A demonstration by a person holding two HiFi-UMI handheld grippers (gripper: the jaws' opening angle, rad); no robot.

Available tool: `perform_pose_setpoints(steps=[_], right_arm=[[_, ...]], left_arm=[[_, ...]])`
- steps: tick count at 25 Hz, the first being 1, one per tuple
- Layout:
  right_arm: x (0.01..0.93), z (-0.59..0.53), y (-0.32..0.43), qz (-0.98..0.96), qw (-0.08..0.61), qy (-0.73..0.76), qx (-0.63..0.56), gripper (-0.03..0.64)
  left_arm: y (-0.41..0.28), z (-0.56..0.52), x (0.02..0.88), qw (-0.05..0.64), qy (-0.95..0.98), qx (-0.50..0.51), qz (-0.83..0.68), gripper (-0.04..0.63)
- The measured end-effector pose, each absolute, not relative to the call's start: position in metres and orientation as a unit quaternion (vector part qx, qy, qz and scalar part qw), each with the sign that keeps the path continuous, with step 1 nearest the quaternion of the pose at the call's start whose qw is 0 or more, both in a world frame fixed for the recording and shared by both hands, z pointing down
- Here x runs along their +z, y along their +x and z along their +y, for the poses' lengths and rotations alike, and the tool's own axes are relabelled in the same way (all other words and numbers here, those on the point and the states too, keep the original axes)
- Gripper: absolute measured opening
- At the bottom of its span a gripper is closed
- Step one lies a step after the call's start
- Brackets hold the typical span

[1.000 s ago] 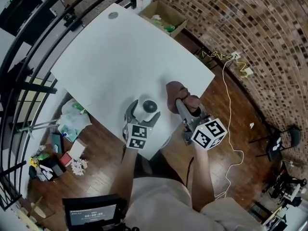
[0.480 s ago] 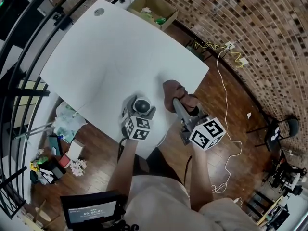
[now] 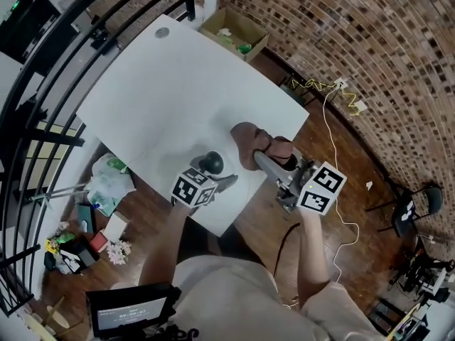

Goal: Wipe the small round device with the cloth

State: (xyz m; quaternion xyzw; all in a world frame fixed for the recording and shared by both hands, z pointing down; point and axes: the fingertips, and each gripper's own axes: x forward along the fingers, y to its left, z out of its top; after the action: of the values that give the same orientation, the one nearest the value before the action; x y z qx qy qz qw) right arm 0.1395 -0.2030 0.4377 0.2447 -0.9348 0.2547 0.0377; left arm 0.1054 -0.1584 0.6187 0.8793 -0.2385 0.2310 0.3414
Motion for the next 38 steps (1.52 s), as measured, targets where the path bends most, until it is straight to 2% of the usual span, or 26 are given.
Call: perform_pose_setpoints(steps=[3, 5, 9, 12, 15, 21, 25, 29, 32, 35, 38], right_arm=[[0.370, -0.197, 0.111, -0.958, 0.027, 0.117, 0.261, 0.028], [0.336, -0.191, 0.081, -0.954, 0.047, 0.031, 0.294, 0.028], [0.312, -0.168, 0.024, -0.934, 0.172, -0.069, 0.307, 0.026], [0.319, -0.170, 0.010, -0.932, 0.242, -0.033, 0.267, 0.026], [0.316, -0.187, 0.008, -0.940, 0.260, 0.019, 0.221, 0.026], [0.347, -0.227, 0.016, -0.928, 0.298, 0.088, 0.205, 0.026], [0.314, -0.230, 0.021, -0.941, 0.234, 0.080, 0.231, 0.025], [0.236, -0.178, -0.005, -0.954, 0.169, -0.029, 0.245, 0.026], [0.239, -0.145, -0.020, -0.943, 0.198, -0.084, 0.255, 0.026], [0.278, -0.151, -0.020, -0.940, 0.240, -0.049, 0.237, 0.026], [0.293, -0.185, -0.008, -0.946, 0.226, 0.009, 0.230, 0.025]], left_arm=[[0.103, -0.143, 0.569, 0.304, 0.893, 0.276, -0.185, 0.403], [0.095, -0.141, 0.539, 0.271, 0.896, 0.309, -0.165, 0.402], [0.078, -0.154, 0.483, 0.228, 0.899, 0.335, -0.168, 0.403], [0.066, -0.161, 0.450, 0.207, 0.902, 0.326, -0.190, 0.403], [0.056, -0.156, 0.430, 0.180, 0.910, 0.318, -0.197, 0.403], [0.054, -0.141, 0.407, 0.137, 0.925, 0.305, -0.182, 0.403], [0.048, -0.140, 0.407, 0.126, 0.925, 0.304, -0.191, 0.403], [0.038, -0.152, 0.412, 0.139, 0.920, 0.300, -0.209, 0.403], [0.038, -0.168, 0.409, 0.165, 0.921, 0.279, -0.218, 0.403], [0.042, -0.170, 0.399, 0.176, 0.928, 0.251, -0.212, 0.403], [0.041, -0.166, 0.398, 0.172, 0.930, 0.253, -0.205, 0.403]])
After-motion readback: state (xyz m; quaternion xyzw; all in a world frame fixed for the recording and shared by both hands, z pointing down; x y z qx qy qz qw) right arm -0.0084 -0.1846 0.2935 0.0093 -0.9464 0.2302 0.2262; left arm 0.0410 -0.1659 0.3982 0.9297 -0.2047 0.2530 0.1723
